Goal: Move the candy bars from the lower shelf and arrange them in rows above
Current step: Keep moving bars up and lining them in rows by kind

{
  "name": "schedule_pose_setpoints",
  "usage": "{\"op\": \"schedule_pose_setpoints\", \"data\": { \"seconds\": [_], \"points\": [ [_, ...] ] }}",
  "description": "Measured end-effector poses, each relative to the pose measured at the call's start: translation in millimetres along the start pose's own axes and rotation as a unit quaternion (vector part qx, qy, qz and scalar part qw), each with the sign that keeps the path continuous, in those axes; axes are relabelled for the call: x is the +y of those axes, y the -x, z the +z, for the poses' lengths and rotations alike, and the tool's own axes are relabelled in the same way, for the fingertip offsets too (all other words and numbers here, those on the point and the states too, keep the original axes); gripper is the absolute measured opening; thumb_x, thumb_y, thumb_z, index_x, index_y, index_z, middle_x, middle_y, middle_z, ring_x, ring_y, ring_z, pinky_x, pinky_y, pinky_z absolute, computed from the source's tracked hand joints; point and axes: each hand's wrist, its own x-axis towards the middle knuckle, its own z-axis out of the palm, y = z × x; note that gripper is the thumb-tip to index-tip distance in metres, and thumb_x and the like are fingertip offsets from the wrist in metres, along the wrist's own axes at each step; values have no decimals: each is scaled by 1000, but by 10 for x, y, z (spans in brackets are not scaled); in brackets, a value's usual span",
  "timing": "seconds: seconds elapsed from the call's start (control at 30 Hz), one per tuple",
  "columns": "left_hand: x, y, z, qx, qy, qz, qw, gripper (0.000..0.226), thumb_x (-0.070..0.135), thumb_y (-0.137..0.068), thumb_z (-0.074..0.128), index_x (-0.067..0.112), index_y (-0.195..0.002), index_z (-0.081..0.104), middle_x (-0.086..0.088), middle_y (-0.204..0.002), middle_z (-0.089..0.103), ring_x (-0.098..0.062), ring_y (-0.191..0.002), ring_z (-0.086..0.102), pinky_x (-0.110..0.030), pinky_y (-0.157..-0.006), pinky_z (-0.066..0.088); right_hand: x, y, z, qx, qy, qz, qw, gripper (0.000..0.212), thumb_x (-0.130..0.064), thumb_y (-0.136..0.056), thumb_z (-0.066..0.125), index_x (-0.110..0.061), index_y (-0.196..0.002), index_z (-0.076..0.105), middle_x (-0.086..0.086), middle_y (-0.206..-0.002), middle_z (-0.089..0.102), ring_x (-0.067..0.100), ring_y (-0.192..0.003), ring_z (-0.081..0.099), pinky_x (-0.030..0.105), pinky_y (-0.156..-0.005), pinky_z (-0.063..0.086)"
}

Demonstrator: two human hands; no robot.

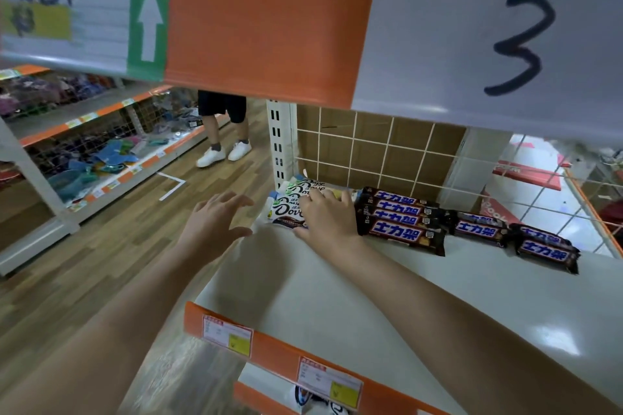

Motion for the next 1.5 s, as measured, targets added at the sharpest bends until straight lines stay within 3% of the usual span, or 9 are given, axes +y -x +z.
{"op": "schedule_pose_setpoints", "data": {
  "seconds": [0.67, 0.83, 0.97, 1.13, 1.5],
  "points": [
    [408, 32, -95, 26, 18, 44, 999, 49, 35, -80, 70, 21, -123, 53, -2, -131, 53, -26, -119, 49, -44, -95, 41, 266, 387, -303, 3, 33, 47, 998, 48, -44, -89, 56, -18, -128, 47, 3, -128, 51, 25, -119, 47, 42, -96, 31],
    [741, 78, -112, 25, 24, 83, 996, 47, 35, -81, 68, 17, -123, 55, -8, -127, 56, -30, -115, 52, -44, -91, 43, 507, 688, -457, -2, 46, 85, 995, 54, -46, -89, 56, -18, -133, 42, 5, -131, 50, 26, -120, 47, 44, -97, 32],
    [1131, 140, -116, 18, 16, 116, 993, 45, 33, -84, 66, 20, -125, 53, -4, -131, 53, -27, -121, 47, -40, -95, 33, 725, 1042, -584, 13, 59, 109, 992, 49, -44, -90, 53, -19, -131, 44, 4, -127, 52, 26, -117, 49, 42, -96, 34],
    [1554, 283, -102, 9, 38, 157, 987, 44, 30, -85, 65, 22, -126, 53, -4, -130, 52, -26, -120, 46, -40, -95, 34, 970, 1546, -746, 27, 96, 158, 982, 45, -45, -89, 55, -18, -126, 49, 3, -120, 58, 25, -111, 55, 38, -92, 38],
    [2406, 802, -54, -7, 32, 236, 971, 48, 35, -87, 61, 21, -131, 48, -2, -133, 50, -24, -124, 43, -42, -101, 34, 1250, 2648, -949, 20, 113, 241, 964, 52, -46, -89, 54, -19, -132, 43, 2, -130, 52, 25, -118, 51, 39, -94, 35]
  ]
}}
